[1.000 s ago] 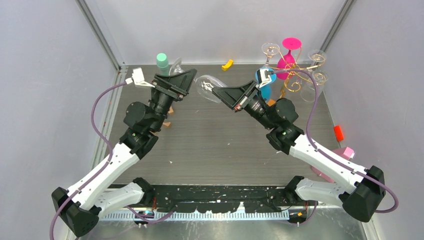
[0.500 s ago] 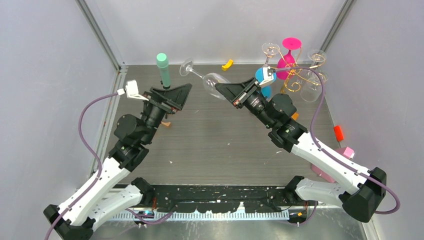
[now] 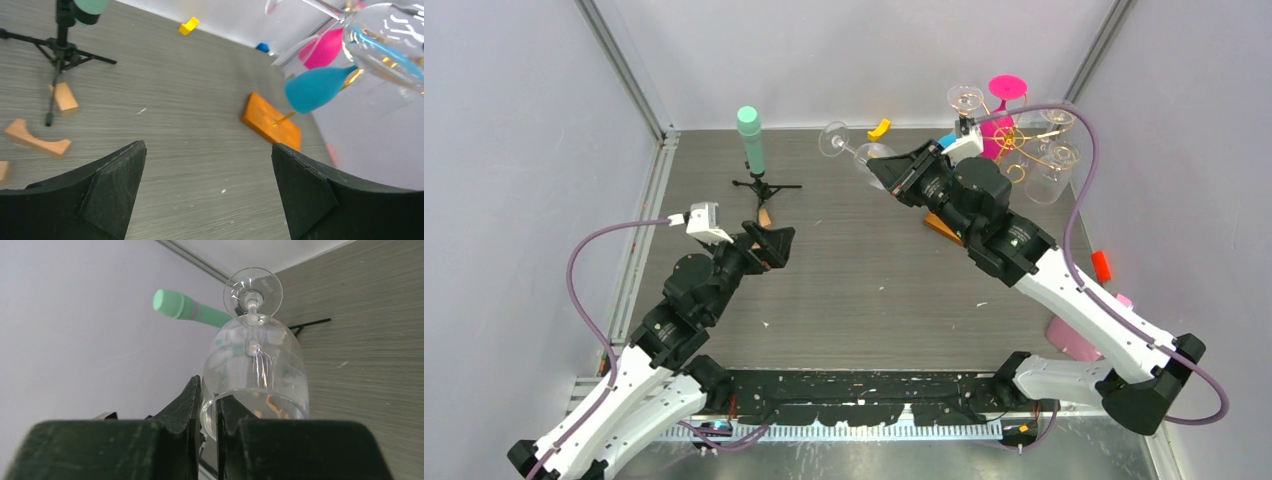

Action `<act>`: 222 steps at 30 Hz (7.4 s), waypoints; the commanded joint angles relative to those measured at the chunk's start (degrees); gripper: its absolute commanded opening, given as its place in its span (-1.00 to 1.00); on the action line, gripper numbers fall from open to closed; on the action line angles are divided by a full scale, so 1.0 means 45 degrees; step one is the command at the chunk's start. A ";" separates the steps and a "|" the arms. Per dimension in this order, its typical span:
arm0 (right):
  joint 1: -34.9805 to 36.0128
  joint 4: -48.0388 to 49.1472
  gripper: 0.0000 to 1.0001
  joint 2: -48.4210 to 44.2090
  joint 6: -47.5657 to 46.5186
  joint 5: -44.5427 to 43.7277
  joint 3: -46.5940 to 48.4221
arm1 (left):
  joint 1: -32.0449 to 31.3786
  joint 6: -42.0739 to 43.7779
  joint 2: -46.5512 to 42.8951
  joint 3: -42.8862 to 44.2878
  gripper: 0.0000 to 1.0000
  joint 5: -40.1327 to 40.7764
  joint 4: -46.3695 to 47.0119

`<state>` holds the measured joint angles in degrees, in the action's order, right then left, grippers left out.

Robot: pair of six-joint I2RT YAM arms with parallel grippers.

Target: Take the wine glass off the wine glass rack

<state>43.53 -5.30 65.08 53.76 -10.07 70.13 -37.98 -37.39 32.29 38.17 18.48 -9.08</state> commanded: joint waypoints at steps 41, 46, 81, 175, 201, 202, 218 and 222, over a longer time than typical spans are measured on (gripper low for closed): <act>0.0960 -1.3416 -0.99 0.7727 -0.0469 -0.2196 0.7935 | -0.0007 0.3260 0.1332 0.1874 0.99 -0.2708 -0.3280; 0.0952 -1.3756 -0.99 0.8358 -0.0573 -0.2293 0.8034 | -0.0016 0.3303 0.1400 0.1666 0.99 -0.2559 -0.3195; 0.0205 -1.3070 -0.99 1.0392 -0.2064 -0.0770 0.9176 | 0.0001 0.2781 -0.0746 -0.0163 0.99 0.0566 -0.2671; -0.3833 -0.7250 0.61 -0.0867 0.0508 -0.2493 0.2103 | -0.0010 0.1857 0.2421 0.3710 0.99 -0.0859 -0.4920; -0.4273 -0.3720 0.04 -0.1541 0.4013 -0.3062 -0.0997 | -0.0005 0.1620 0.2185 0.3271 0.99 -0.1362 -0.4378; -0.4275 -0.3615 0.01 -0.1666 0.4046 -0.3165 -0.1093 | -0.0016 0.1610 0.2207 0.3289 0.99 -0.1371 -0.4404; -0.4476 -0.1542 -0.15 -0.1568 0.4797 -0.3232 -0.2145 | -0.0009 0.1377 0.2274 0.3333 0.99 -0.1548 -0.4349; -0.4479 -0.1162 -0.42 -0.1444 0.4970 -0.3075 -0.2128 | -0.0013 0.1317 0.2277 0.3333 0.99 -0.1548 -0.4331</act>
<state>23.59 -16.34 58.17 74.13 -22.37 60.18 -37.98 -31.07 42.76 52.36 11.92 -30.89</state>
